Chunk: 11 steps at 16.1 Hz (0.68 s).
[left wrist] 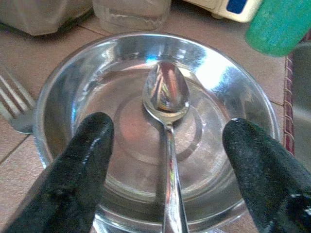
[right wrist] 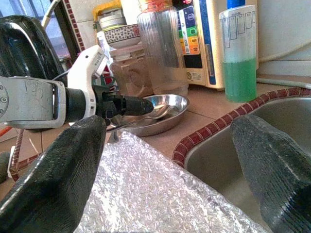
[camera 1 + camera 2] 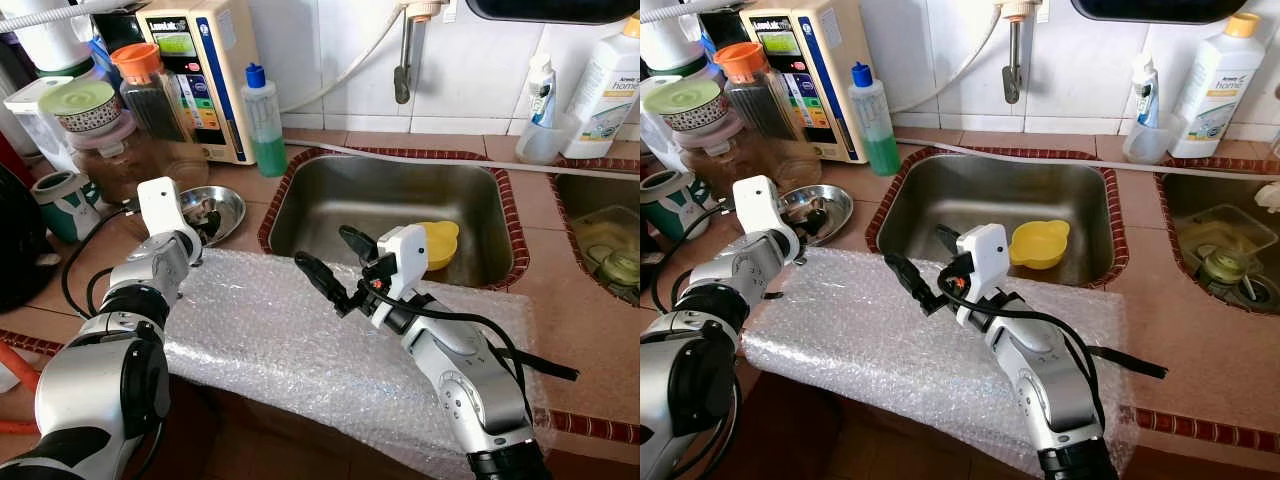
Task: Kitchen organization
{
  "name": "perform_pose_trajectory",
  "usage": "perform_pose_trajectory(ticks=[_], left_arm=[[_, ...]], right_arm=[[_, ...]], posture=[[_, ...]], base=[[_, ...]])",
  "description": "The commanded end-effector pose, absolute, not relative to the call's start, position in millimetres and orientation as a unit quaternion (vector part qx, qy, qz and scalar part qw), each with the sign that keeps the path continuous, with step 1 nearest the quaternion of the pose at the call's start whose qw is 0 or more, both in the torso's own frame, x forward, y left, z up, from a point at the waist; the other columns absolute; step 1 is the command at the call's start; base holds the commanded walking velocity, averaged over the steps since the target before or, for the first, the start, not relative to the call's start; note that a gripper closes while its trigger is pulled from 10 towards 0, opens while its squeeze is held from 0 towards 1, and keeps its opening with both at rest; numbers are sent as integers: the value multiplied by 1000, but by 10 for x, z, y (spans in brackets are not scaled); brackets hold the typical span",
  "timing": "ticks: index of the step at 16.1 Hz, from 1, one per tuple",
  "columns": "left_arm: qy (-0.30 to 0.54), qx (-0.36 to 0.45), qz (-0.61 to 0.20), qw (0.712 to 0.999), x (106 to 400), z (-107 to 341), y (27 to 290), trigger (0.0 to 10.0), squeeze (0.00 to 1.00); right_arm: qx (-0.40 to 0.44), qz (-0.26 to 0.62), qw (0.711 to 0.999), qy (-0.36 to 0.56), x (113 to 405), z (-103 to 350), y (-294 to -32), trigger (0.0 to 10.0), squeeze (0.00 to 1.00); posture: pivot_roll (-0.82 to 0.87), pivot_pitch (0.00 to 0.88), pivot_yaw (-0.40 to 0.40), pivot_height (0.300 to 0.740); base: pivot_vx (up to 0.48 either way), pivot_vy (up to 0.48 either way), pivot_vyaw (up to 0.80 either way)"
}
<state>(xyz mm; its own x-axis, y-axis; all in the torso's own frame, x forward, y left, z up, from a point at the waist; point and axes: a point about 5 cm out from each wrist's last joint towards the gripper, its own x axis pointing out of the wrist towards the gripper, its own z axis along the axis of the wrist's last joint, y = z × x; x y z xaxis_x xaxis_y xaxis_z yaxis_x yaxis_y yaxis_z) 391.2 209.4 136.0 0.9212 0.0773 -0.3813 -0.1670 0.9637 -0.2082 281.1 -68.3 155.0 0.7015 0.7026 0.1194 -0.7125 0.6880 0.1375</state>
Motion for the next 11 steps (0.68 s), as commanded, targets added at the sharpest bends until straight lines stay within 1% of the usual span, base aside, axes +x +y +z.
perform_pose_trajectory(ticks=[1,4,11], left_arm=[[188,-126,62,972,3936,1425,2117,10000,0],[211,-150,58,964,3932,1392,2061,10000,0],[251,-151,41,955,3883,1287,2043,10000,0]], right_arm=[[83,399,912,-46,2770,1628,-629,10000,0],[81,399,912,-45,2756,1623,-624,10000,0],[78,395,915,-43,2746,1605,-626,10000,0]], posture=[[-16,4,134,740],[-21,7,138,740],[-21,12,144,740]], base=[[0,0,0],[0,0,0],[0,0,0]])
